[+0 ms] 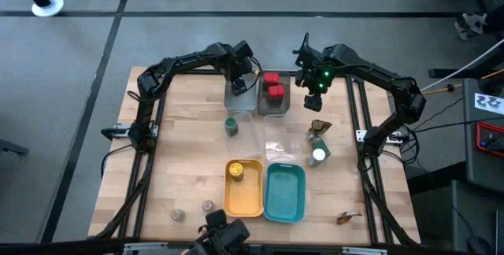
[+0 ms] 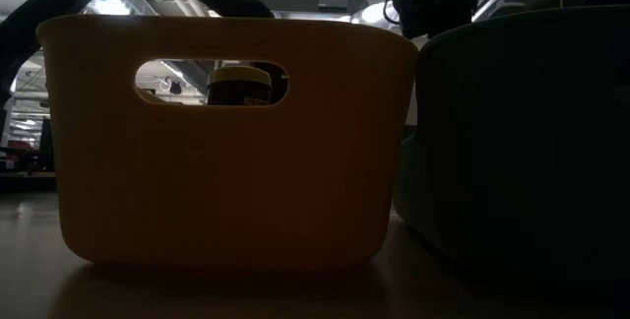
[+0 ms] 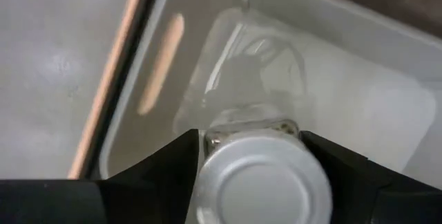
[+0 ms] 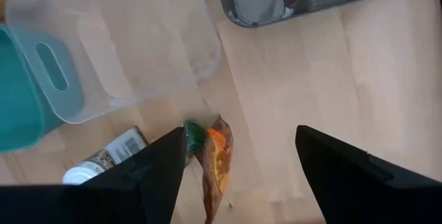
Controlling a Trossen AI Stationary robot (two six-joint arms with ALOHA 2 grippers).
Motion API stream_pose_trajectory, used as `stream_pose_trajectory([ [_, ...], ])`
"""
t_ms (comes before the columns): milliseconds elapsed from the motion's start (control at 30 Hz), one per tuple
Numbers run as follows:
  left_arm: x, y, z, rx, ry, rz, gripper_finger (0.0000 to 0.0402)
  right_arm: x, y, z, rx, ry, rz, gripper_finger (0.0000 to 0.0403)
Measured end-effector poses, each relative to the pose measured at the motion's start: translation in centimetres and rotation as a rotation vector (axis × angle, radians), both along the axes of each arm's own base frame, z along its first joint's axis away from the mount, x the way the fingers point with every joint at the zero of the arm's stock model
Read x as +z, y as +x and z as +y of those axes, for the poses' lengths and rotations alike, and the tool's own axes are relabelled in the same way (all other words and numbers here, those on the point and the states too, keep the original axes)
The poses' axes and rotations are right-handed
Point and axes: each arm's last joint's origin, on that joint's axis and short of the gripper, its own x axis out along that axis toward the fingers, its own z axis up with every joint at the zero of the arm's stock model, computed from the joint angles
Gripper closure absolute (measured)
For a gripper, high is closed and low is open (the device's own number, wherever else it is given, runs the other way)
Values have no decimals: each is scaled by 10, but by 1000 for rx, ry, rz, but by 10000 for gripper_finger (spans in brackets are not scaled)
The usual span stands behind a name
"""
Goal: Sort spices by type
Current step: Put the left white seasoning bottle into the gray bin, then put the top orange seasoning pack into the right transparent bin
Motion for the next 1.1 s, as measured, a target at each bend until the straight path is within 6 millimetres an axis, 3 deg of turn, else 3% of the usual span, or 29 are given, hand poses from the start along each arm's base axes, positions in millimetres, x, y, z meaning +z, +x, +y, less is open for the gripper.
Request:
stream_pose_trajectory([
  [300,44,2,1,-14,15,-12,169,-1,-7,1,-12,-63,118,129],
  [500,79,-7,-5,-35,35,-24,169,9,-18,6,-16,-91,110,129],
  [767,134,-52,-35,17,64,-84,169,31,-48,25,-63,-139,13,129],
  [900,153,-80,-60,33,103,-176,169,16,-62,35,-101,-117,-21,130],
  [1100,155,-128,-105,79,152,-340,169,-18,-80,47,-95,-64,-19,130],
])
